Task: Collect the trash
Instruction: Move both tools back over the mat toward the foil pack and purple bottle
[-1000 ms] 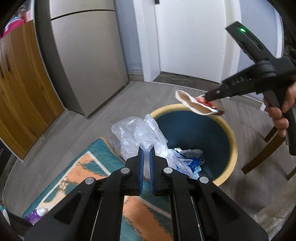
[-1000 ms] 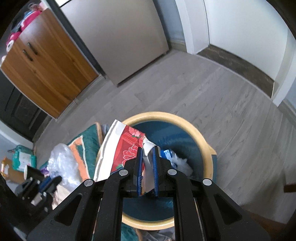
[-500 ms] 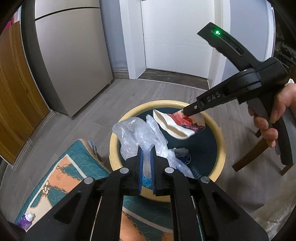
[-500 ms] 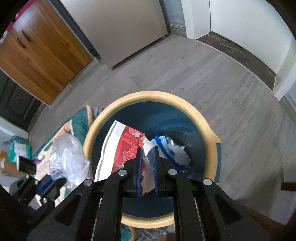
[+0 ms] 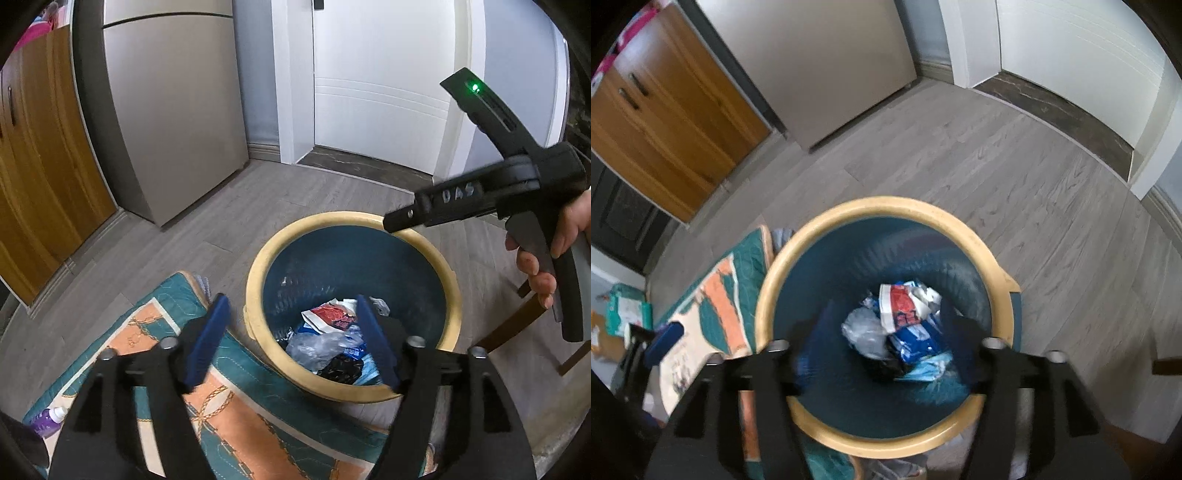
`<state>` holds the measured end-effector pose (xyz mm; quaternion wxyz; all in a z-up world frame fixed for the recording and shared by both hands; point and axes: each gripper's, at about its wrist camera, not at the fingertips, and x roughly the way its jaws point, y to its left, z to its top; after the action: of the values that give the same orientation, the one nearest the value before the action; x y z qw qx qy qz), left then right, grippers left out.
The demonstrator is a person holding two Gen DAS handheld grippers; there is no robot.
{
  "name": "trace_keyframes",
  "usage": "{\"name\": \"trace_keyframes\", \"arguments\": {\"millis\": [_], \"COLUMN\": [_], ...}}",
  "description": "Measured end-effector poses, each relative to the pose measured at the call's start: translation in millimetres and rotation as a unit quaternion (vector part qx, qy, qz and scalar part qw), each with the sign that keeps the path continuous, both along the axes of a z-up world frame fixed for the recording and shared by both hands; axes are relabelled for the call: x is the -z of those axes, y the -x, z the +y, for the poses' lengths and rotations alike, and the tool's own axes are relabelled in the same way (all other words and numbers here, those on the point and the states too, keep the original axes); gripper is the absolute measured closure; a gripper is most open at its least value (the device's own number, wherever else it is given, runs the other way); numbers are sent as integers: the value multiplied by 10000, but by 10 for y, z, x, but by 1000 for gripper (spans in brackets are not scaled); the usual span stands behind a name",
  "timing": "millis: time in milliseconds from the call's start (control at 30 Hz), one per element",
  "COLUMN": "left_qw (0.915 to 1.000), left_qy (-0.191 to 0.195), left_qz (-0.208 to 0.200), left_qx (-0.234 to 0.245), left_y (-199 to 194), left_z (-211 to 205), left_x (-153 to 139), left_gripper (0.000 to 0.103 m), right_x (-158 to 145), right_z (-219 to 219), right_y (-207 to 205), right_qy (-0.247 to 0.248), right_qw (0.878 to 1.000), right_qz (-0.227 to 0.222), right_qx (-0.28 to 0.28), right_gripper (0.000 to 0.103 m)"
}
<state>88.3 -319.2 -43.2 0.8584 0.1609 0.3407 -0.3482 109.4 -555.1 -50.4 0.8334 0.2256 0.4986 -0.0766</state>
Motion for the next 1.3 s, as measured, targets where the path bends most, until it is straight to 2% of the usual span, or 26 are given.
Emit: {"name": "trace_keyframes", "arguments": {"millis": [33,133,333,600,900,1167,1300], "left_qw": [10000,9998,9989,9944,9823,9638,9552], "left_qy": [36,100,83,5,-134,-276,-421], "left_qz": [-28,-45,-109,-159,-258,-103,38], "left_qx": [-41,-154,-458,-1048,-1852,-2650,-2930], "left_y": [10,22,49,159,340,490,572], "left_z": [23,105,372,927,1770,2572,2870], "left_x": [-25,-83,-143,-225,-288,-161,-33], "left_gripper": [21,17,12,9,8,8,8], "right_x": [-27,-97,-244,-470,-584,-526,-496], "right_z": [-5,31,183,589,1458,2428,2758], "right_y": [5,1,-19,-90,-263,-382,-464], "right_qy": [-56,-66,62,135,330,860,839], "right_qw": [10000,9998,9995,9983,9942,9789,9755], "right_qz": [-62,-179,-309,-561,-612,-543,-491], "right_qx": [41,63,41,-116,-823,-1774,-1973], "right_gripper": [21,12,8,6,6,6,6]}}
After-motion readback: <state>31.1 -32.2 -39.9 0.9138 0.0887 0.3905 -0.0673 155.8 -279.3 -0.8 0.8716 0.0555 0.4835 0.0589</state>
